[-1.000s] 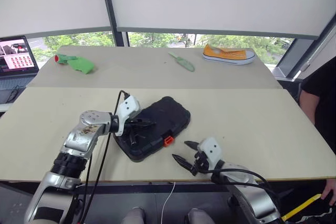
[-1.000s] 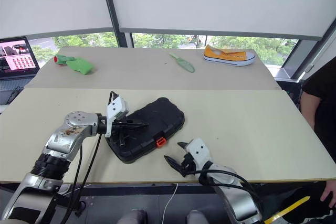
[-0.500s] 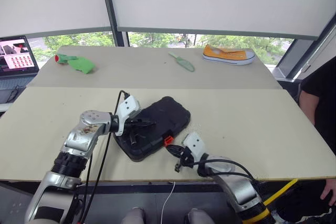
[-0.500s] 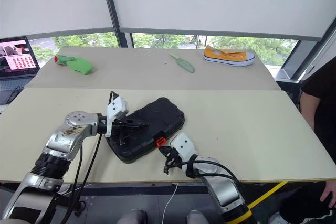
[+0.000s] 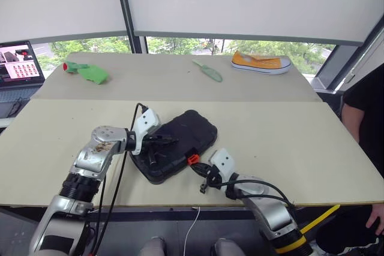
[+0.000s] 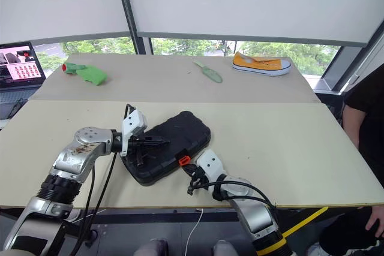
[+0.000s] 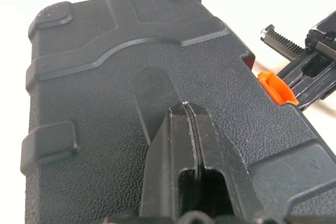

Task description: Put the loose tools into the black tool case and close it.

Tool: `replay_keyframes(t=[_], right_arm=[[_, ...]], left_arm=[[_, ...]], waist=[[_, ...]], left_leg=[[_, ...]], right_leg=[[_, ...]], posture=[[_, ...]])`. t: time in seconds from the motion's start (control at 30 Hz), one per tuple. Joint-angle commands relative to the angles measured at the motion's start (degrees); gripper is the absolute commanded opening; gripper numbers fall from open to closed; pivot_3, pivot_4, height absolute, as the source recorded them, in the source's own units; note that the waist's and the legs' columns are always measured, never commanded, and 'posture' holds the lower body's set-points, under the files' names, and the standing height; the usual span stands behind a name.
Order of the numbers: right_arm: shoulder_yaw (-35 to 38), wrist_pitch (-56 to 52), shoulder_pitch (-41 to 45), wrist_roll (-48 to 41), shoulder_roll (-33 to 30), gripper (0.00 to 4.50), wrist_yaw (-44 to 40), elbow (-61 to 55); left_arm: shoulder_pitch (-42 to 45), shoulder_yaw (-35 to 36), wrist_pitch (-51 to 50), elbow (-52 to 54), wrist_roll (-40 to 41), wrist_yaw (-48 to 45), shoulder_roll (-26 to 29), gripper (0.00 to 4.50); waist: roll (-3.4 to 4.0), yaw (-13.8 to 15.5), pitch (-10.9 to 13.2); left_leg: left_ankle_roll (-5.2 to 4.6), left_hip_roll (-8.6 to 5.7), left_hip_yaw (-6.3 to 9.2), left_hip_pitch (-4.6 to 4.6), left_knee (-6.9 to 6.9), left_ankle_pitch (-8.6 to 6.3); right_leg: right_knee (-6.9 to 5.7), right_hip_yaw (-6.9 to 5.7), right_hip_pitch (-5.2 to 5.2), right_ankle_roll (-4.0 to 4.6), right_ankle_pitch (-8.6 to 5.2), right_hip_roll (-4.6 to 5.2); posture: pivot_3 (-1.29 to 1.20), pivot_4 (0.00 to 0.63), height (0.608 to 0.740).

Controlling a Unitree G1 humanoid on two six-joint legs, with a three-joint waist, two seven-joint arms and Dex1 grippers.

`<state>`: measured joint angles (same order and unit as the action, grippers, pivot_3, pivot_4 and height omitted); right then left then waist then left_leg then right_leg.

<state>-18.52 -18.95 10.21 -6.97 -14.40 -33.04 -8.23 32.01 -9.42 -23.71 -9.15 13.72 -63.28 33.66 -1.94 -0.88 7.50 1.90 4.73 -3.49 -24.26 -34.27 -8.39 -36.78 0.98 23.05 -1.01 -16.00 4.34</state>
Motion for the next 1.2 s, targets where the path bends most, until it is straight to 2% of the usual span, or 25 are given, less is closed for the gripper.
replay_keyframes(t=[0.03, 0.2, 0.37, 0.63, 0.93, 1.03, 1.1, 1.17, 1.2], right_arm=[[1.74, -0.09, 3.06, -2.38, -0.31, 0.05, -1.81, -7.06], [2.17, -4.96, 3.46, -4.01, -2.1, 0.05, -3.48, -10.42], [3.67, -7.67, 4.48, -6.45, -1.23, 0.05, -3.42, -11.52], [4.44, -6.18, 4.52, -6.36, -1.22, 0.05, -3.1, -9.87], [6.15, -3.97, 2.55, -6.84, -4.39, 0.05, -5.32, -9.61], [7.31, -2.8, 1.19, -7.88, -6.42, 0.05, -7.36, -10.27], [10.61, -2.48, -0.93, -10.43, -8.86, 0.0, -9.49, -12.01], [13.61, 0.12, -3.19, -12.28, -12.18, 0.6, -13.09, -13.44], [15.16, 1.38, -4.3, -12.93, -13.71, 0.78, -14.45, -13.72]], left_arm=[[-4.33, -4.13, -2.61, -4.92, -3.14, 0.21, -0.11, 0.0], [-4.37, -3.92, -2.51, -5.22, -3.21, 0.15, 0.02, 0.0], [-4.46, -4.02, -2.26, -5.58, -3.32, 0.2, -0.24, 0.0], [-4.08, -4.26, -2.01, -6.29, -3.39, 0.17, -0.7, 0.0], [-5.1, -3.31, -0.5, -6.75, -3.0, 0.38, -1.21, 0.0], [-6.73, 0.03, 1.49, -5.11, -0.03, -0.24, -1.61, 0.0], [-9.52, 5.53, 7.63, -2.33, 3.52, -1.68, -1.28, 0.53], [-12.69, 11.4, 11.78, 0.49, 7.83, -4.21, -0.05, 1.09], [-14.17, 13.95, 12.7, 1.56, 9.38, -4.92, 0.96, 1.45]], waist=[[0.0, 0.0, 0.0], [0.0, -0.02, 0.0], [0.0, -0.08, 0.0], [0.01, -0.17, 0.0], [0.08, 0.13, -0.05], [0.13, 0.13, -0.08], [0.19, -0.08, -0.1], [0.22, -0.38, -0.05], [0.2, -0.55, -0.02]], left_leg=[[0.0, 0.0, 0.0, 0.0, 0.0, 0.0], [0.0, 0.01, 0.0, 0.02, 0.0, 0.0], [0.0, 0.01, 0.0, 0.03, 0.0, 0.0], [0.0, 0.01, 0.02, 0.09, 0.0, 0.0], [0.0, -0.02, 0.01, 0.08, 0.0, 0.0], [0.0, -0.03, 0.0, 0.08, 0.0, 0.0], [0.0, -0.02, -0.02, 0.06, 0.01, 0.0], [-0.05, -0.01, -0.06, -0.09, 0.09, 0.02], [-0.37, 0.0, -0.07, -0.12, 0.11, 0.22]], right_leg=[[0.0, 0.0, 0.0, 0.0, 0.0, 0.0], [0.0, 0.0, -0.01, 0.0, 0.0, -0.01], [-0.01, 0.0, 0.0, 0.0, 0.0, -0.01], [-0.04, 0.0, -0.01, 0.03, 0.02, -0.02], [0.0, 0.0, -0.03, 0.03, 0.03, 0.01], [0.03, -0.01, -0.05, 0.02, 0.02, 0.03], [0.05, 0.04, -0.05, 0.01, -0.01, 0.02], [0.04, 0.12, -0.1, -0.01, -0.04, 0.0], [0.03, 0.15, -0.07, -0.12, -0.01, -0.02]], posture=[[0.0, 0.15, 0.74], [0.0, 0.15, 0.74], [0.0, 0.15, 0.74], [0.0, 0.15, 0.74], [0.0, 0.15, 0.74], [0.0, 0.15, 0.74], [0.0, 0.15, 0.74], [0.0, 0.15, 0.74], [0.0, 0.15, 0.74]])
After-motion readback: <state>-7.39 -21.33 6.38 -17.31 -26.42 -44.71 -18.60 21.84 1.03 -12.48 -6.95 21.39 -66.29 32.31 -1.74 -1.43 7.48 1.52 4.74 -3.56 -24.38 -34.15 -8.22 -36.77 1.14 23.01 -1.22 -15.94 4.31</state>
